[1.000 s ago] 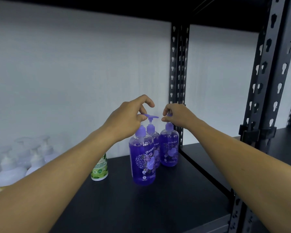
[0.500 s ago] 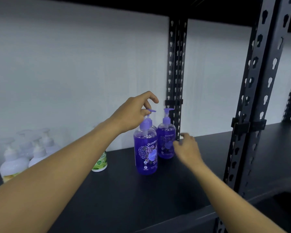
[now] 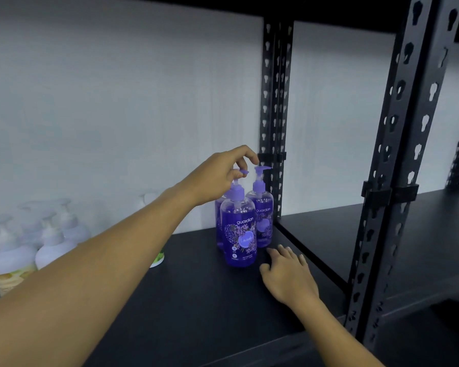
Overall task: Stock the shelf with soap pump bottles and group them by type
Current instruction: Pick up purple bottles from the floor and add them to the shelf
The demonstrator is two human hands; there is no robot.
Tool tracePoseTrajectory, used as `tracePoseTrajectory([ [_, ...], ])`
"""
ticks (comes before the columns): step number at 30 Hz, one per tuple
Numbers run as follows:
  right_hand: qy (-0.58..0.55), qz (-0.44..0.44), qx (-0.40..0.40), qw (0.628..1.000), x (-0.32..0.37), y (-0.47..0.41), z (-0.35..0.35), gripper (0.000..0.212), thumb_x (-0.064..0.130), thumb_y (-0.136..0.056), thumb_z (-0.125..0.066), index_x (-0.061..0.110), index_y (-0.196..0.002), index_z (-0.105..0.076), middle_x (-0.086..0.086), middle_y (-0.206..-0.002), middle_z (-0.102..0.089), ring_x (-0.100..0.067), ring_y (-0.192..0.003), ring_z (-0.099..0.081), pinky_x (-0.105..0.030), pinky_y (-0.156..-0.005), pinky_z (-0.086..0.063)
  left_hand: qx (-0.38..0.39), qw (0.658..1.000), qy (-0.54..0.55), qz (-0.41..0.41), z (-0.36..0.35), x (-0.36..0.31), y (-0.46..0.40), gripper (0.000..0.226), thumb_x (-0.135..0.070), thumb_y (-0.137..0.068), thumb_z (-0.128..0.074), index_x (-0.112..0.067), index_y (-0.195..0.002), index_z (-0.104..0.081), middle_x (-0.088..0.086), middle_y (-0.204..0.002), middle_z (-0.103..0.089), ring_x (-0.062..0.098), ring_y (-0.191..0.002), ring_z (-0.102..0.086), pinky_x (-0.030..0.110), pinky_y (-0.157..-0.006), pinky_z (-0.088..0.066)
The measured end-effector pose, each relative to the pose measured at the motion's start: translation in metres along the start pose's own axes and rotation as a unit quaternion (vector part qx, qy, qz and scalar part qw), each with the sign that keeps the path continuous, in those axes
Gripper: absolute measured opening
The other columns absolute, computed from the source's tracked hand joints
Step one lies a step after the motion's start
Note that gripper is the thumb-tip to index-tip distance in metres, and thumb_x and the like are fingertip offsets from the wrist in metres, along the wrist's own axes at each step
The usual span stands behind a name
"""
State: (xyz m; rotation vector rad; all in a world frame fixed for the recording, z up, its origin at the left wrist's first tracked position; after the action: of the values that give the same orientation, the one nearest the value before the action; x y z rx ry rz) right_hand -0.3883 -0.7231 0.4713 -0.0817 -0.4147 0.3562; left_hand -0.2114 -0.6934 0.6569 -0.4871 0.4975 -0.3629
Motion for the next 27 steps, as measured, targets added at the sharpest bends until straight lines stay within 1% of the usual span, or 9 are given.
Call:
tracePoseTrajectory([
  [5,-0.003,0.000,-0.004,1.000,0.000,0.001,0.002,0.056,0.033,-0.102,-0.031,0.018,-0.156,-0.029,-0.006,-0.165,-0.018,-0.021,-0.154,-0.007,-0.042,-0.125,-0.004,-0.001,1.000,-0.005,-0.011,-0.002,0.002,-0.006,0.041,0.003,-0.098,-0.048,-0.035,-0.112,-0.054,-0.006,-0.104,-0.059,0.004,-0.094,-0.062,0.033,-0.088,-0.057],
  [8,-0.004,0.002,-0.005,1.000,0.000,0.001,0.002,0.056,0.033,-0.102,-0.031,0.018,-0.156,-0.030,-0.006,-0.165,-0.019,-0.021,-0.154,-0.009,-0.043,-0.125,-0.005,0.004,1.000,-0.006,-0.017,-0.003,0.005,-0.007,0.048,0.009,-0.094,-0.049,-0.035,-0.111,-0.055,-0.005,-0.103,-0.060,0.008,-0.097,-0.063,0.029,-0.087,-0.056],
  [9,-0.003,0.003,-0.006,1.000,0.000,0.001,0.002,0.056,0.033,-0.102,-0.031,0.018,-0.156,-0.030,-0.007,-0.165,-0.020,-0.021,-0.153,-0.009,-0.043,-0.125,-0.005,0.006,1.000,-0.005,-0.019,-0.004,0.006,-0.007,0.050,0.011,-0.093,-0.049,-0.035,-0.110,-0.055,-0.004,-0.103,-0.060,0.008,-0.098,-0.063,0.025,-0.086,-0.056],
  [11,-0.001,0.003,-0.005,1.000,0.000,0.001,0.001,0.056,0.033,-0.102,-0.032,0.018,-0.155,-0.031,-0.007,-0.164,-0.021,-0.021,-0.153,-0.010,-0.043,-0.125,-0.006,0.011,1.000,-0.003,-0.023,-0.006,0.007,-0.006,0.053,0.015,-0.091,-0.049,-0.034,-0.110,-0.056,-0.003,-0.102,-0.060,0.006,-0.097,-0.062,0.010,-0.081,-0.051],
  [13,-0.001,0.003,-0.005,1.000,0.001,0.001,0.001,0.056,0.033,-0.101,-0.032,0.018,-0.155,-0.032,-0.006,-0.164,-0.022,-0.021,-0.153,-0.011,-0.043,-0.125,-0.006,0.013,1.000,-0.008,-0.027,-0.009,0.008,-0.005,0.053,0.016,-0.090,-0.047,-0.031,-0.112,-0.057,-0.001,-0.100,-0.060,0.006,-0.095,-0.061,0.002,-0.078,-0.045],
  [15,-0.001,0.004,-0.006,1.000,0.001,0.001,0.001,0.055,0.032,-0.101,-0.033,0.018,-0.155,-0.032,-0.007,-0.164,-0.022,-0.021,-0.153,-0.012,-0.043,-0.125,-0.006,0.014,0.999,-0.014,-0.033,-0.012,0.010,-0.004,0.049,0.014,-0.092,-0.047,-0.029,-0.113,-0.058,-0.001,-0.098,-0.060,0.005,-0.095,-0.060,0.003,-0.078,-0.044],
  [22,-0.005,0.008,-0.007,1.000,-0.002,0.000,0.001,0.055,0.032,-0.101,-0.033,0.017,-0.154,-0.034,-0.007,-0.164,-0.023,-0.022,-0.153,-0.012,-0.044,-0.124,-0.006,0.005,0.999,-0.012,-0.031,-0.016,0.009,-0.002,0.036,0.001,-0.098,-0.048,-0.028,-0.116,-0.058,-0.003,-0.102,-0.060,0.005,-0.102,-0.061,0.018,-0.087,-0.049],
  [25,-0.009,0.010,-0.005,1.000,-0.002,-0.001,0.000,0.054,0.032,-0.101,-0.033,0.017,-0.153,-0.035,-0.007,-0.164,-0.023,-0.023,-0.153,-0.012,-0.044,-0.125,-0.007,0.001,1.000,-0.006,-0.029,-0.018,0.007,0.001,0.036,-0.002,-0.099,-0.049,-0.031,-0.119,-0.057,-0.003,-0.103,-0.061,0.004,-0.102,-0.062,0.019,-0.088,-0.049],
  [27,-0.007,0.013,-0.009,1.000,-0.002,-0.001,-0.001,0.053,0.031,-0.101,-0.034,0.017,-0.151,-0.038,-0.007,-0.163,-0.026,-0.023,-0.152,-0.014,-0.044,-0.124,-0.008,-0.006,1.000,-0.004,-0.027,-0.019,0.007,0.003,0.039,-0.003,-0.098,-0.050,-0.033,-0.123,-0.056,-0.004,-0.104,-0.062,0.004,-0.101,-0.062,0.014,-0.084,-0.045],
])
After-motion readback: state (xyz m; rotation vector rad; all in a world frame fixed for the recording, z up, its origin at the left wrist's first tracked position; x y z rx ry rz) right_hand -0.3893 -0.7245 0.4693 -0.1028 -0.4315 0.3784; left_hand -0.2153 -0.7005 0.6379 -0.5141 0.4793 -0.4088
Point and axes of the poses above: each hand's wrist, its own y-axis away from the middle knuckle, its own z-axis out of the back of the hand, x = y × z, the point moved 1 cm from there along -y, towards the middle knuckle
